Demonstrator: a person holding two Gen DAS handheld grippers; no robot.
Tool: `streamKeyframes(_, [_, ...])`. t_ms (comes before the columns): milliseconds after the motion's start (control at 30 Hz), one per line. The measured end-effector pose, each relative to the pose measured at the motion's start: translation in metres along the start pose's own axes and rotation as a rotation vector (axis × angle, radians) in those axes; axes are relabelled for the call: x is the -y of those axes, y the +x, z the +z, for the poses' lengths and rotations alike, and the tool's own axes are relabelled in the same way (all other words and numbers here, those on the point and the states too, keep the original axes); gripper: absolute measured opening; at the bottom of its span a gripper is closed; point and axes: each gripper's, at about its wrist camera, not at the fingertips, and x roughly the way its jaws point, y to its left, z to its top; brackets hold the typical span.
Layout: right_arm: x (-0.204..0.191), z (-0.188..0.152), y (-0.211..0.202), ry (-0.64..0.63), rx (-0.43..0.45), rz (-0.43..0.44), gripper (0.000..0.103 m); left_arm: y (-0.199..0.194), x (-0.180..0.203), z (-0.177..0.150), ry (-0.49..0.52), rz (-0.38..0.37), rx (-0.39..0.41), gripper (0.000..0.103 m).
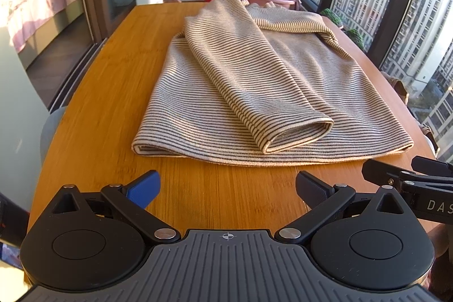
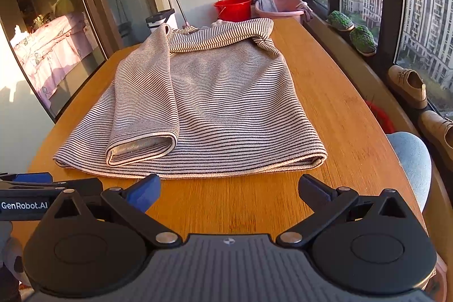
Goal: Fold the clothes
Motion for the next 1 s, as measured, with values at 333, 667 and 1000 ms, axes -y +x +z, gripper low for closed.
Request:
streamKeyframes(333, [-0.0038, 0.0023, 0.0048, -0.02, -0.021, -0.007, 0.103, 0.0017, -0.0026, 0.0018, -0.001, -0.007, 0.001, 0.103])
streamKeyframes(667, [-0.0014, 0.0018, 0.0069, -0.008, -0.031, -0.005, 0.103, 0.0007, -0.0026, 0.0018, 0.001, -0.01, 0.004, 0.103])
streamKeyframes(1000, [-0.0013, 0.0031, 0.0075, -0.006, -0.033, -0.005, 0.103, 0.0001, -0.0011, 0.0029, 0.001, -0.012, 0.012, 0.103])
